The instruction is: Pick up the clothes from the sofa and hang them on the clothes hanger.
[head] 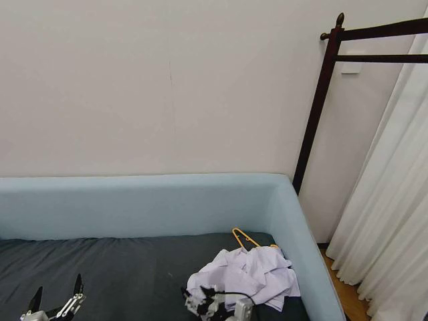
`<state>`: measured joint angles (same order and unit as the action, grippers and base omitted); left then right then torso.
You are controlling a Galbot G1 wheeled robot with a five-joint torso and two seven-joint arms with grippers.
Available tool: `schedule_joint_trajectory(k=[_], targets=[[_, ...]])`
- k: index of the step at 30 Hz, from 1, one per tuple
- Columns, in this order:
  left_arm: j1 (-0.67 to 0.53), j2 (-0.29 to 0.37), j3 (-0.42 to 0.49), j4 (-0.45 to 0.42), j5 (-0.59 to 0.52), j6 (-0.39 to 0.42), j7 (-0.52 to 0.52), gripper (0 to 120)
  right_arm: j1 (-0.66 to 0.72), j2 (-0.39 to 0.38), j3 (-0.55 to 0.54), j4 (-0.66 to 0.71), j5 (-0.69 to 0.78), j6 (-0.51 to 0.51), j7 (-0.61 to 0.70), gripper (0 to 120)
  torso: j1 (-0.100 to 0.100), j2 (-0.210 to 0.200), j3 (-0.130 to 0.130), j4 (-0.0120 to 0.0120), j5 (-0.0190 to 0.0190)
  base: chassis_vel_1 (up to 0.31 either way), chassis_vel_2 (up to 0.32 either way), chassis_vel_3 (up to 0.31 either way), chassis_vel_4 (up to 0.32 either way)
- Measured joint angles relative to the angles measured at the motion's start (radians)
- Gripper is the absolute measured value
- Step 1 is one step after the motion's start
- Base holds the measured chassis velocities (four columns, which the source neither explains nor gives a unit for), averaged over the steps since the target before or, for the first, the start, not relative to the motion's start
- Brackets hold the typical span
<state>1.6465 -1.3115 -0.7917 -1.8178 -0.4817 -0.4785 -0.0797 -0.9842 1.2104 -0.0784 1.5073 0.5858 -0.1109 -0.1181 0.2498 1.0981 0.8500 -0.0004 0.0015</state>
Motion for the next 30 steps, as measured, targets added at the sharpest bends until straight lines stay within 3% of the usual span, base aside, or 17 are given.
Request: schedule_joint_trajectory(k=[2,3,7,15,22,29,30], targets=[[0.004,-0.003,-0.003,0.000,0.009,-0.004,0.000,100,0.050,0.000,0.055,-0.107,-0.123,0.040,-0.132,99,0.000,0.000,0.000,-0.0001,-0.0003,0.000,0.000,0.000,0.000],[0.004,-0.003,-0.003,0.000,0.009,-0.004,0.000,100,0.050,0.000,0.055,-0.107,-0.123,0.040,-0.132,99,0.000,0.000,0.000,-0.0001,-0.0003,0.000,0.000,0.000,0.000],[0.011,-0.014,-0.004,-0.009,0.025,-0.006,0.000,100,0.195,0.053,0.150,-0.379,-0.343,0.146,-0.206,100,0.000,0.000,0.000,0.0002,-0.0001,0.000,0.000,0.000,0.000],[0.025,-0.026,-0.019,-0.020,0.038,-0.006,0.000,100,0.328,0.137,0.227,-0.680,-0.449,0.169,-0.242,100,0.000,0.000,0.000,0.0000,-0.0004,0.000,0.000,0.000,0.000],[0.027,-0.035,-0.024,-0.023,0.047,-0.007,0.000,100,0.344,0.173,0.258,-0.742,-0.579,0.103,-0.222,92,0.000,0.000,0.000,0.0001,-0.0004,0.000,0.000,0.000,0.000],[0.018,-0.035,-0.016,-0.014,0.050,-0.008,-0.001,100,0.324,0.168,0.268,-0.730,-0.653,0.038,-0.184,62,0.000,0.000,0.000,0.0001,-0.0004,0.000,0.000,0.000,0.000],[0.018,-0.035,-0.016,-0.014,0.050,-0.008,-0.001,100,0.324,0.168,0.268,-0.730,-0.653,0.038,-0.184,62,0.000,0.000,0.000,0.0001,-0.0004,0.000,0.000,0.000,0.000]])
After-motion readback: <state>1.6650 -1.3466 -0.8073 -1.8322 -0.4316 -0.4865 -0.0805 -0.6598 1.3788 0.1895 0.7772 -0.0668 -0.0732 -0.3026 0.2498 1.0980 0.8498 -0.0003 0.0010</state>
